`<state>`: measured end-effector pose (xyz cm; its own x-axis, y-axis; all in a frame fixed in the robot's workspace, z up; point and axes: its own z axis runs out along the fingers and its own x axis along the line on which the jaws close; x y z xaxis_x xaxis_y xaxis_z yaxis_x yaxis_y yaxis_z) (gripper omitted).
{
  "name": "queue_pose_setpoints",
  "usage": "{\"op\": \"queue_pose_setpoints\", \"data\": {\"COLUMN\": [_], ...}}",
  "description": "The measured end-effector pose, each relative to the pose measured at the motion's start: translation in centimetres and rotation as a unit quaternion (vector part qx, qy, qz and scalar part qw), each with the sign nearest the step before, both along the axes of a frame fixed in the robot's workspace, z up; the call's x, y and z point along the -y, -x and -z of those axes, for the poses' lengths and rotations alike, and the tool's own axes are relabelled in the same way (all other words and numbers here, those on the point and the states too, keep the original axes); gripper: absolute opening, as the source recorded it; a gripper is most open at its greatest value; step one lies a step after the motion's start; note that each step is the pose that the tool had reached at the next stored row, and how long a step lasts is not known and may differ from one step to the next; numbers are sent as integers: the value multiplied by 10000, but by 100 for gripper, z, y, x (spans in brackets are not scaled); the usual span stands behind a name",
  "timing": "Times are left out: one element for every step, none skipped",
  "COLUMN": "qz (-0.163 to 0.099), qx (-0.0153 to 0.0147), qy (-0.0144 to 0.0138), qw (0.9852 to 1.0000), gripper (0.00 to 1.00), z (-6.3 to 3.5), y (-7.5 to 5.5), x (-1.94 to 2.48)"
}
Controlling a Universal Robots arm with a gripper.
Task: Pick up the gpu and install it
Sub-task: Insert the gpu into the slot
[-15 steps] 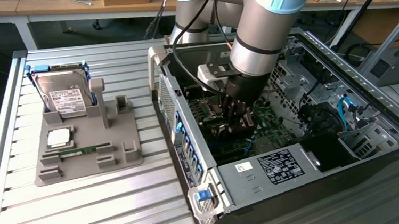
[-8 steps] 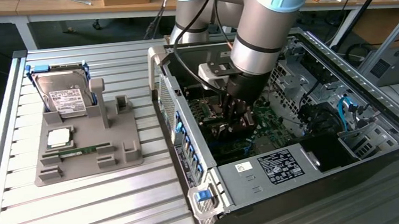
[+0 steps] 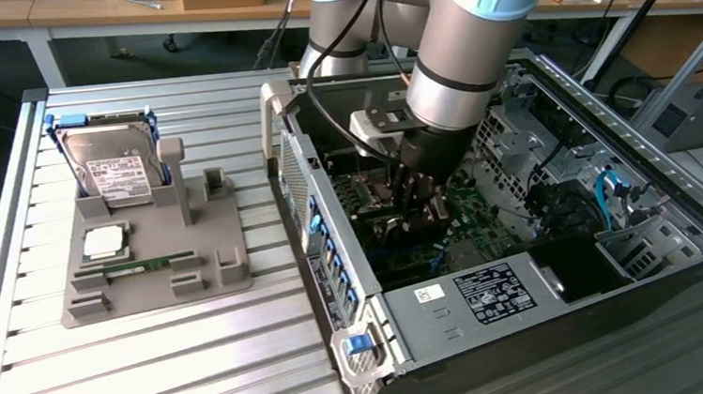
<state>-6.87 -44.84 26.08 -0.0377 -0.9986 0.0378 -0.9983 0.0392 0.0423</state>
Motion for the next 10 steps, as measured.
{"op": "queue_pose_setpoints", "data": {"qz": [-2, -3, -3, -4, -4, -4, -4, -5, -8, -12], "qx": [0, 0, 0, 0, 0, 0, 0, 0, 0, 0], "qy": [0, 0, 0, 0, 0, 0, 0, 0, 0, 0], "qw": [10000, 10000, 10000, 10000, 10000, 10000, 10000, 10000, 10000, 10000], "gripper": [27, 27, 27, 27, 27, 27, 27, 27, 27, 27], "z": [0, 0, 0, 0, 0, 0, 0, 0, 0, 0], "y": [2, 5, 10, 16, 22, 27, 27, 27, 28, 28], "x": [0, -1, -2, -2, -3, -3, -3, -2, -2, -2]}}
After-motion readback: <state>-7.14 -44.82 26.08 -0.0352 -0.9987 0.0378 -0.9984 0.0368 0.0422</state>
